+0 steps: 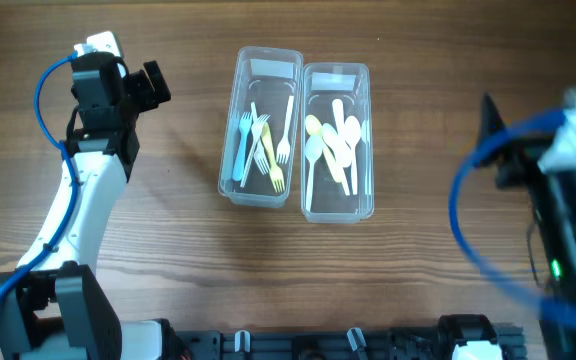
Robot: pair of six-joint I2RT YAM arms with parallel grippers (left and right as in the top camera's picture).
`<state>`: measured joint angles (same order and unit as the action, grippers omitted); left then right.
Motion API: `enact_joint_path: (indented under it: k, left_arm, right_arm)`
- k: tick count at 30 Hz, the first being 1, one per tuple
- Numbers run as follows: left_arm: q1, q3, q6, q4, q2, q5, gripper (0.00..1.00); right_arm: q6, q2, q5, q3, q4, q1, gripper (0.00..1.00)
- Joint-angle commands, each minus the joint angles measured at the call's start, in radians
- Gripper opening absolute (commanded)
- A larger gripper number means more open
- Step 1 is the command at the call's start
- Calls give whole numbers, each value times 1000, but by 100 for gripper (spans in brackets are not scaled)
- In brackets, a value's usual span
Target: Pack container
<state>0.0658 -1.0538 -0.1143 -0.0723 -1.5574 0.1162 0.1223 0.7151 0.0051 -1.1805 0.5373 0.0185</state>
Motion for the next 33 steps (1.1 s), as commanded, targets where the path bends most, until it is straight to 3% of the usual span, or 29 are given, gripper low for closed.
enact_joint_path:
  k: [1,7,11,18,29,33]
  left_arm:
    - [5,-5,-5,1,18,13,100]
    - [4,-5,-5,1,18,13,100]
    - [5,-5,-5,1,18,13,100]
    - [4,-5,-5,1,18,13,100]
    - [4,-5,-5,1,18,13,100]
    - [4,-5,-5,1,18,13,100]
  right_arm:
    - [8,-147,17,-2,0,1,100]
    - [2,-336,-16,0,-34,1,100]
    - [6,-444,-89,53,-153,1,100]
    - [5,-521,-117,163,-293,1,100]
    - [5,-526,-222,584,-676,1,100]
    - [6,-529,-220,713,-734,1,100]
